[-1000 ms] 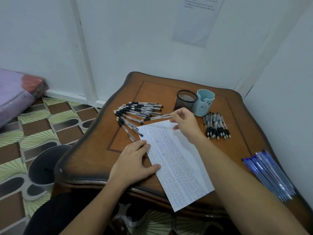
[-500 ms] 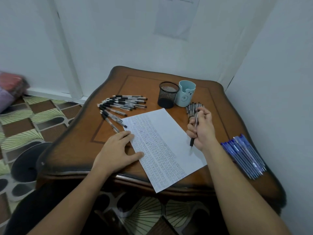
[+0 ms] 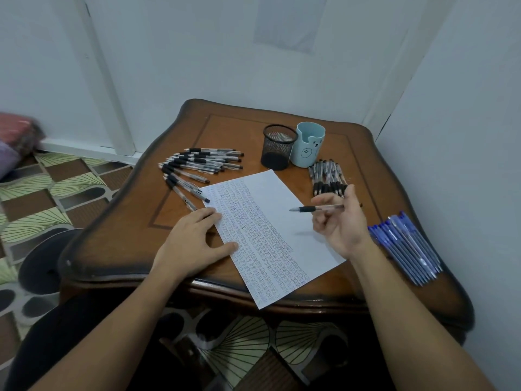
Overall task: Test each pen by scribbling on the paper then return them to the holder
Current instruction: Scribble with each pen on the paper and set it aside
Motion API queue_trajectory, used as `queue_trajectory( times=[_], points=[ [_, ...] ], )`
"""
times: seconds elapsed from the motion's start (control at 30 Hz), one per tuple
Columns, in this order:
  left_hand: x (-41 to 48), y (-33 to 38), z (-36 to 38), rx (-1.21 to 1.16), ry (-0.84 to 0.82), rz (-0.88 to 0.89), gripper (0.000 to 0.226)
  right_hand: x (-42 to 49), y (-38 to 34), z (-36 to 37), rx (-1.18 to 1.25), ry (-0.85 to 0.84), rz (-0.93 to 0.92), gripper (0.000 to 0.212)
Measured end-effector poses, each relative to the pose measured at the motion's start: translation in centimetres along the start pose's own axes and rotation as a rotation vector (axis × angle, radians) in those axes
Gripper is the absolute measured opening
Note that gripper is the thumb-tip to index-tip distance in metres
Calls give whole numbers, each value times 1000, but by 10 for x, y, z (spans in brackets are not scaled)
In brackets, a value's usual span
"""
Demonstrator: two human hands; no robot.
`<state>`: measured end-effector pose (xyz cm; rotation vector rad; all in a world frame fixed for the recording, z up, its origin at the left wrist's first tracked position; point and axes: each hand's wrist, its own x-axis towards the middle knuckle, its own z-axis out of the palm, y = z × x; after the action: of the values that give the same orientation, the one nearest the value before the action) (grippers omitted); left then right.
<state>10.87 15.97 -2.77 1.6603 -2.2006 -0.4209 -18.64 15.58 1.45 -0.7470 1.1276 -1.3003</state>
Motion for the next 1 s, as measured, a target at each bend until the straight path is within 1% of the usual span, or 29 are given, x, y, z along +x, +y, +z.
queue_trajectory(
  times=[0.03, 0.07, 0.17, 0.23, 0.27, 0.33, 0.4, 0.43, 0.53, 0.63, 0.77, 0.9, 1.0],
  points=[
    [0, 0, 0, 0, 1, 1, 107, -2, 4, -4, -72, -14, 4, 73],
    [0, 1, 0, 3, 1, 2, 107, -3, 9, -8, -131, -37, -9, 72],
    [1, 0, 0, 2, -2, -3, 107, -6, 23, -18, -217, -120, -102, 56],
    [1, -1, 1, -3, 4, -3, 105, -7, 30, -21, -242, -133, -133, 52],
    [1, -2, 2, -5, 8, -4, 104, -8, 32, -20, -293, -130, -147, 47],
    [1, -3, 3, -2, 9, -9, 103, -11, 34, -15, -394, -158, -180, 27],
    [1, -2, 3, 5, 9, -10, 103, -11, 36, -13, -409, -187, -164, 17],
    [1, -2, 3, 3, 10, -10, 103, -10, 38, -14, -425, -185, -160, 18],
    [1, 0, 2, -4, 9, -11, 105, -8, 38, -12, -529, -123, -183, 41],
    [1, 0, 2, 3, 7, -7, 104, -7, 42, -7, -562, -72, -213, 49],
    [1, -1, 3, 2, 14, -5, 104, -11, 46, -5, -603, -44, -250, 40],
    [2, -2, 4, 10, 8, -7, 103, -10, 48, -5, -603, -81, -246, 46],
    [1, -1, 3, 14, 8, -8, 98, -11, 49, -4, -603, -75, -241, 42]
  ],
)
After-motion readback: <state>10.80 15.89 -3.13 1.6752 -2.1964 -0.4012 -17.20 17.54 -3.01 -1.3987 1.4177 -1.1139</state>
